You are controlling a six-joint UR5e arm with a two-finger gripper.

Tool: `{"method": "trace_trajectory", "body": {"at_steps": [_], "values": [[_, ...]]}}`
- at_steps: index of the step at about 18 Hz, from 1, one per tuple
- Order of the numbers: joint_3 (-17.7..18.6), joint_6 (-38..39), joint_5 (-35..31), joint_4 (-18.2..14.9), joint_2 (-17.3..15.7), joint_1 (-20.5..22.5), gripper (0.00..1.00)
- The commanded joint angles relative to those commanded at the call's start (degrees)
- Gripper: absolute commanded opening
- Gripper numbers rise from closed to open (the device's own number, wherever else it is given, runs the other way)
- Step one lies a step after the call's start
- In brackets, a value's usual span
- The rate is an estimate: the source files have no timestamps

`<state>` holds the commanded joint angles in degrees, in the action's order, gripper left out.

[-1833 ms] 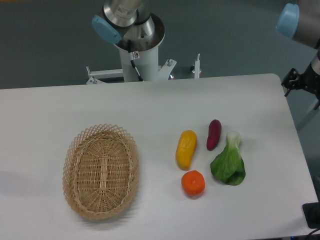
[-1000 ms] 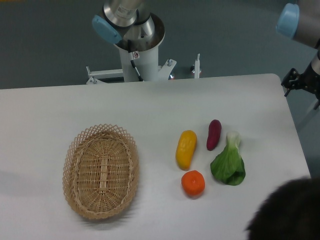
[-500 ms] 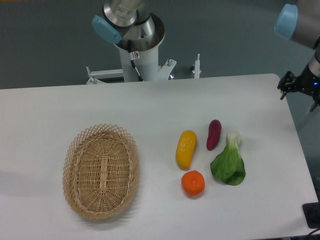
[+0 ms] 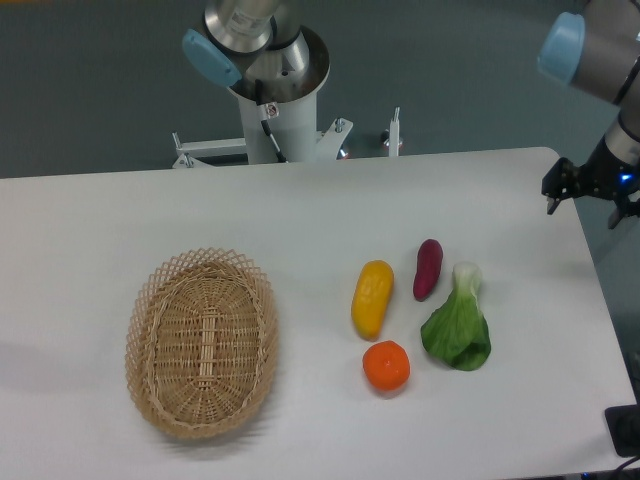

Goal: Pick up the mango from the table
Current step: 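Move the open gripper over the produce toward the yellow mango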

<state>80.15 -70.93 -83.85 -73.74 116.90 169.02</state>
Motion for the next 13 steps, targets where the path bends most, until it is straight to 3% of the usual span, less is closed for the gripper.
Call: {"method": "trace_trajectory", "body": {"at_steps": [4, 8, 13], "values": [[3.61, 2.45, 0.0, 0.26, -1.76, -3.6, 1.0], [3.7, 7.03, 1.75, 0.18, -1.76, -6.68, 1.0], [4.49, 12.65, 8.52, 0.18, -1.5, -8.79, 1.0]]}}
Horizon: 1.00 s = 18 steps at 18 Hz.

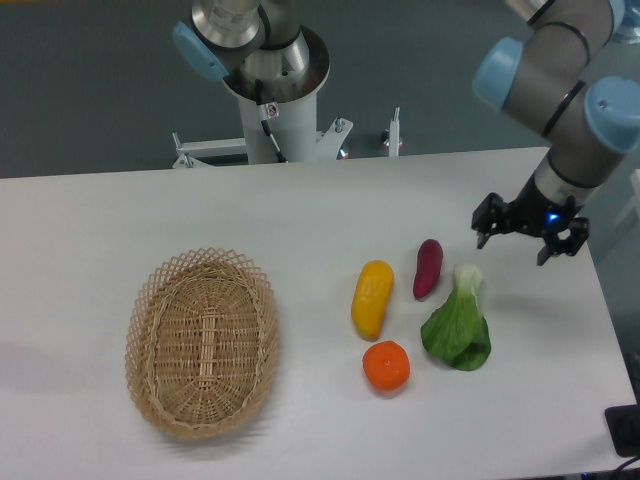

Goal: Pick up the mango from the table
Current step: 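Move the open gripper over the produce toward the yellow mango, then lower the gripper around the yellow mango and close on it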

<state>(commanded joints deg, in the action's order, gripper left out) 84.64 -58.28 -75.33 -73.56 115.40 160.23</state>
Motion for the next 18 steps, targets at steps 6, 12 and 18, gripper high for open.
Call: {"method": "trace_trajectory", "body": {"at_steps": [6, 12, 18], "values": [[2.28, 3.88, -0.08, 0.26, 0.53, -3.96, 1.0], [8.68, 5.11, -0.17, 5.87, 0.0, -6.42, 1.0], [9.58, 7.04, -0.43, 6.77, 0.44, -7.74, 1.0]]}}
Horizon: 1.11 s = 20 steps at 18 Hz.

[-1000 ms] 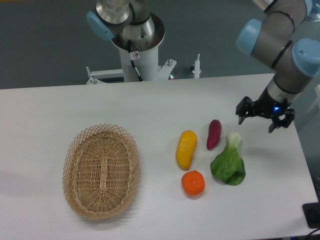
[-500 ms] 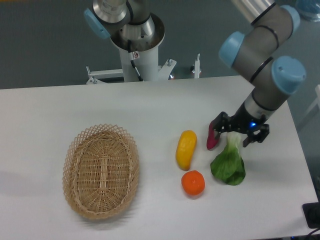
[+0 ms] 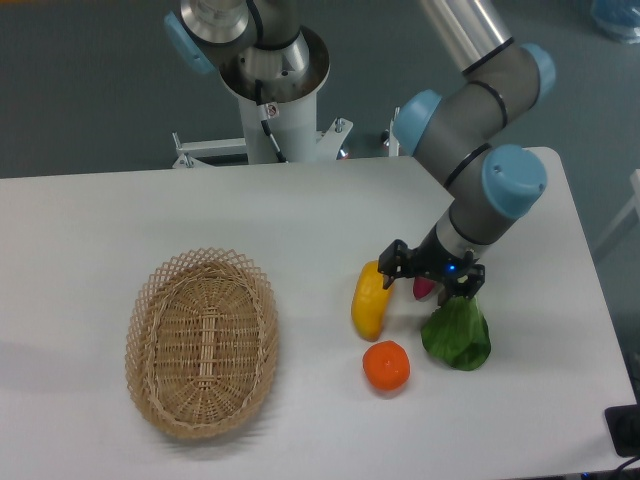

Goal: Pick up the mango from the table
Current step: 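Lower the gripper around the yellow mango and close on it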

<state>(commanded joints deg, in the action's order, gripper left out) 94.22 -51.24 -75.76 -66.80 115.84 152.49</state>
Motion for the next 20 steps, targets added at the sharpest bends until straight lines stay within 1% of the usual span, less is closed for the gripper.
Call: {"method": "trace_trajectory", "body": {"at_steps": [5, 7, 9, 11, 14, 18, 20], "values": [[0.79, 0.09, -2.28, 0.35, 0.44, -1.23, 1.0], [1.14, 0.26, -2.81, 0.35, 1.14, -2.63, 1.0], [1.75, 2.97, -2.81, 0.35, 1.41, -3.69, 1.0], [2.02, 4.65, -2.81, 0.44, 1.76, -3.78, 1.0], [2.9, 4.75, -4.56, 0.61, 1.85, -3.78, 1.0], [4.13, 5.01, -5.27, 3.77, 1.85, -3.78, 1.0], [4.39, 6.76, -5.27, 4.65, 1.93, -4.39, 1.0]]}}
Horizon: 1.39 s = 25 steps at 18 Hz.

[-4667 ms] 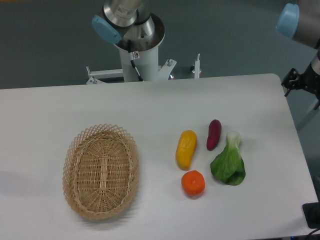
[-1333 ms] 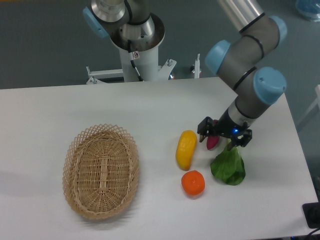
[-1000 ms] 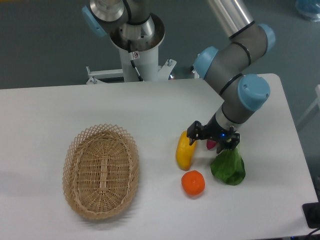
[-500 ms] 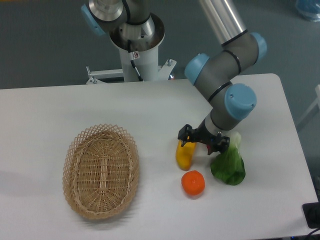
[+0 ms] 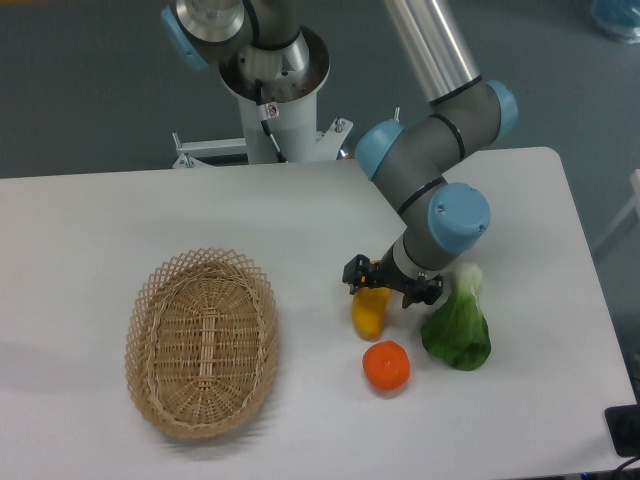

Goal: Pick up the mango from the table
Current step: 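Lower the gripper around the yellow mango and close on it, then lift the grasped mango up off the table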

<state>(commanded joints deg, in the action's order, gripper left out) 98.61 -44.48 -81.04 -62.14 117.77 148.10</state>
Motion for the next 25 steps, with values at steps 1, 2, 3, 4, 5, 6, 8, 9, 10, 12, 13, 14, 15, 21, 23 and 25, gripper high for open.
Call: {"method": "trace_trajectory", "body": {"at_steps": [1, 2, 3, 4, 5, 6, 8, 9, 10, 12, 13, 14, 15, 21, 23, 25], "values": [[0.09, 0.53, 0.0, 0.18, 0.26, -0.09, 1.0], [0.09, 0.71, 0.0, 0.27, 0.26, -0.18, 1.0], [0.09, 0.71, 0.0, 0.27, 0.26, -0.18, 1.0], [0.18, 0.71, 0.0, 0.27, 0.26, -0.27, 1.0], [0.18, 0.71, 0.0, 0.18, 0.26, -0.27, 0.95], [0.18, 0.71, -0.09, 0.18, 0.26, -0.62, 0.87], [0.18, 0.8, -0.17, 0.18, 0.18, -0.62, 0.72], [0.18, 0.89, -0.61, 0.18, 0.18, -0.62, 0.66], [0.18, 0.98, -0.96, 0.18, 0.18, -0.71, 0.61], [0.18, 0.98, -0.97, 0.18, -0.09, -0.79, 0.5], [0.18, 0.98, -0.97, 0.09, -0.35, -0.79, 0.45], [0.18, 0.98, -1.05, 0.0, -0.7, -0.71, 0.41], [0.09, 0.98, -1.05, 0.0, -0.96, -0.71, 0.38], [-0.52, 0.36, -2.28, 0.0, -3.68, -0.44, 0.37], [-0.79, 0.01, -2.9, 0.18, -4.48, -0.18, 0.38], [-1.66, -0.16, -3.16, 0.27, -4.92, 0.43, 0.38]]}}
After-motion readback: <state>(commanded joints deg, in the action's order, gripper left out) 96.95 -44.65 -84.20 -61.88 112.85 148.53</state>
